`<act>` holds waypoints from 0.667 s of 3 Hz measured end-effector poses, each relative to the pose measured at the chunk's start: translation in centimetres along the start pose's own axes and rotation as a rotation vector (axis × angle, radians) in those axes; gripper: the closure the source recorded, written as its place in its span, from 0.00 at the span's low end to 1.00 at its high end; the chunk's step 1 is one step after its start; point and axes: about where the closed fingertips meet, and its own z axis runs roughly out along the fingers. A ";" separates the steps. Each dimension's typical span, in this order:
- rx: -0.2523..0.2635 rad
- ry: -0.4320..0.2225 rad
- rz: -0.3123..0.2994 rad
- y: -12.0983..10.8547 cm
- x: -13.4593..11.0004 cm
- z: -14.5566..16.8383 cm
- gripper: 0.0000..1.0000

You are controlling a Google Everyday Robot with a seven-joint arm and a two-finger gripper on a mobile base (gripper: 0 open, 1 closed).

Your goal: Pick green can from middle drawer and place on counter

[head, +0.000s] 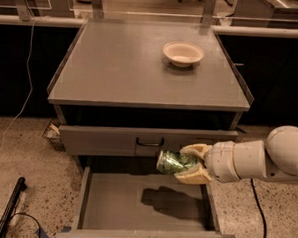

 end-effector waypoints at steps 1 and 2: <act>0.024 -0.003 -0.028 0.1 -1.2 -2.4 1.00; 0.078 0.001 -0.112 0.4 -5.2 -7.7 1.00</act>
Offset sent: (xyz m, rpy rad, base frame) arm -0.0523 -0.0450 0.2066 -0.1258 -0.3025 0.0158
